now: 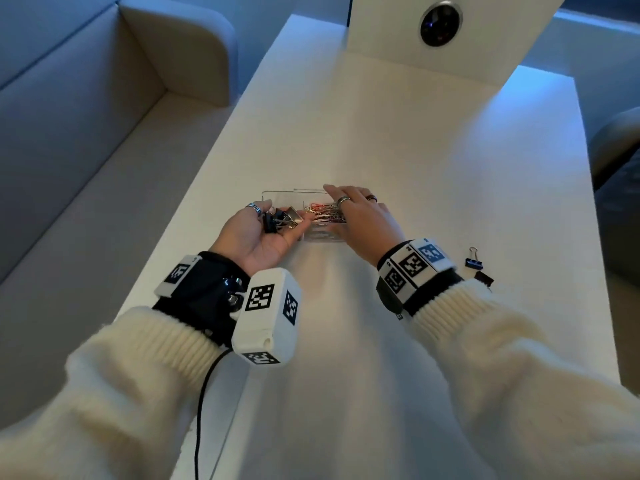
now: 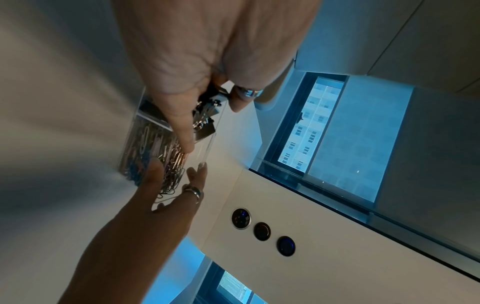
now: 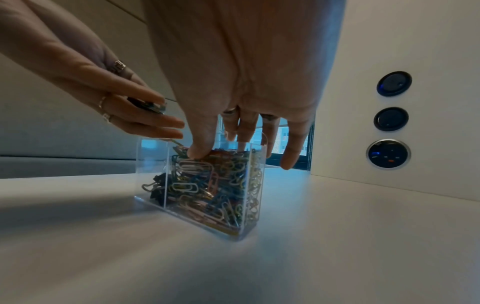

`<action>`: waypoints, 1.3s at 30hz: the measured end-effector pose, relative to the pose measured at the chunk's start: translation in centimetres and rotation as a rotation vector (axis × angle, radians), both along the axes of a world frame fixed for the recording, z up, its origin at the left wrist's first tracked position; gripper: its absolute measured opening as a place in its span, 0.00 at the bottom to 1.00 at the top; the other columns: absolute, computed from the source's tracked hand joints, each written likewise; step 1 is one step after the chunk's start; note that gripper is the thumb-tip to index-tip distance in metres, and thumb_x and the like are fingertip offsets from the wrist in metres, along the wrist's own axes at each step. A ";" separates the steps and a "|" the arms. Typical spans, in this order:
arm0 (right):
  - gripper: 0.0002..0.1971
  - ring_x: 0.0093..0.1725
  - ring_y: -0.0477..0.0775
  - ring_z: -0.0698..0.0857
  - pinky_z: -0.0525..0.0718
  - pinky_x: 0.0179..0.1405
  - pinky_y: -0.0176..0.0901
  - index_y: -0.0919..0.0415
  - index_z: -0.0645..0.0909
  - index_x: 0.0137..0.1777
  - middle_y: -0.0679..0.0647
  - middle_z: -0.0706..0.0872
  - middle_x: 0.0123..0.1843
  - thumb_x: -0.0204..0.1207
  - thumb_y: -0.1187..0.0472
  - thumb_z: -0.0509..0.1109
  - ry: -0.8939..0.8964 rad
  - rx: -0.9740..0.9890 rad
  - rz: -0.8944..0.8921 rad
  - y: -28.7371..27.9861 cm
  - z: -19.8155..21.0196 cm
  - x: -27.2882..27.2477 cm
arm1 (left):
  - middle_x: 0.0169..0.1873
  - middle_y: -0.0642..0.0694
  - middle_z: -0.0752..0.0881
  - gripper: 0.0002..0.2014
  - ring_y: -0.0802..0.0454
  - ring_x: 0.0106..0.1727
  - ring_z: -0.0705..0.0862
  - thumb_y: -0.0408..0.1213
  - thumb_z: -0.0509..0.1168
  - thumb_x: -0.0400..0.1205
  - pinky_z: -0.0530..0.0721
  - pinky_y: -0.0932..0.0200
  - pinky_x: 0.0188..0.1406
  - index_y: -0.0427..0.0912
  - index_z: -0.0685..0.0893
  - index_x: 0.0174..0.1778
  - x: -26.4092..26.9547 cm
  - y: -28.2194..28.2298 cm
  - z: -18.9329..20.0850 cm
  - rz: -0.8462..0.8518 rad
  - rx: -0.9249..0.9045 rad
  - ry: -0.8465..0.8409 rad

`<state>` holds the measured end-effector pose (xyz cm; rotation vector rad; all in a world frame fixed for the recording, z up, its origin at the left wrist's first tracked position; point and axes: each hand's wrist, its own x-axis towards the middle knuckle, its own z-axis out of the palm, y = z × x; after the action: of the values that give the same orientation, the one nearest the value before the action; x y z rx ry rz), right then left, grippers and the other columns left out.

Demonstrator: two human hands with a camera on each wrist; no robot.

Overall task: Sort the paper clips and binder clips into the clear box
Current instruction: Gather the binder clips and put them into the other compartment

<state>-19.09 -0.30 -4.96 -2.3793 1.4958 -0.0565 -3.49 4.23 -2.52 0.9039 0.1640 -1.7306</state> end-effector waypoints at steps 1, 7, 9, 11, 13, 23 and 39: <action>0.31 0.75 0.57 0.64 0.69 0.69 0.56 0.53 0.54 0.79 0.52 0.67 0.76 0.79 0.55 0.62 0.001 -0.002 0.003 -0.1 0.0 -0.1 | 0.53 0.32 0.79 0.13 0.36 0.57 0.81 0.36 0.51 0.85 0.84 0.38 0.45 0.30 0.75 0.55 0.2 -0.2 0.0 -0.019 -0.005 -0.013; 0.30 0.73 0.58 0.67 0.71 0.68 0.56 0.52 0.55 0.79 0.51 0.68 0.75 0.80 0.55 0.62 -0.005 -0.018 0.004 -0.1 -0.1 -0.2 | 0.69 0.25 0.73 0.26 0.31 0.69 0.76 0.38 0.51 0.85 0.76 0.46 0.69 0.24 0.61 0.75 0.9 -0.7 0.5 -0.044 0.002 -0.014; 0.30 0.73 0.58 0.67 0.72 0.67 0.56 0.52 0.55 0.80 0.51 0.68 0.75 0.80 0.55 0.62 -0.012 -0.021 0.002 -0.1 -0.2 -0.2 | 0.70 0.22 0.70 0.29 0.30 0.68 0.76 0.37 0.52 0.85 0.77 0.46 0.68 0.24 0.52 0.77 1.1 -0.7 0.5 -0.020 0.012 -0.014; 0.30 0.73 0.58 0.66 0.72 0.67 0.56 0.52 0.54 0.80 0.50 0.67 0.76 0.80 0.55 0.62 -0.020 -0.017 0.004 0.0 -0.3 -0.2 | 0.70 0.21 0.69 0.31 0.31 0.68 0.76 0.36 0.51 0.85 0.76 0.47 0.69 0.24 0.46 0.77 0.8 -0.6 0.6 0.022 0.011 -0.045; 0.31 0.74 0.58 0.65 0.72 0.68 0.56 0.51 0.54 0.80 0.49 0.66 0.76 0.80 0.54 0.61 -0.035 -0.007 0.004 -0.1 -0.4 -0.3 | 0.71 0.23 0.68 0.29 0.32 0.69 0.76 0.34 0.51 0.85 0.76 0.47 0.69 0.25 0.47 0.77 0.2 -0.4 0.9 0.066 0.007 -0.100; 0.28 0.73 0.56 0.64 0.67 0.69 0.55 0.52 0.63 0.77 0.50 0.69 0.73 0.77 0.51 0.64 -0.196 -0.066 -0.066 0.7 -0.5 -1.2 | 0.42 0.50 0.79 0.14 0.53 0.37 0.80 0.27 0.53 0.83 0.80 0.60 0.33 0.39 0.77 0.63 -1.7 0.8 0.7 -0.202 -0.138 -1.123; 0.25 0.69 0.56 0.69 0.71 0.66 0.55 0.50 0.65 0.74 0.51 0.71 0.70 0.77 0.53 0.64 -0.240 -0.064 -0.065 0.6 -1.1 -1.9 | 0.69 0.44 0.76 0.25 0.42 0.68 0.76 0.35 0.55 0.82 0.75 0.49 0.60 0.53 0.64 0.76 0.1 0.9 -2.1 -0.988 -0.247 -1.994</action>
<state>-20.97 0.27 -6.06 -2.2767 1.4755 -0.3965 -3.35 5.14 -4.57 2.2200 -1.9584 -0.7360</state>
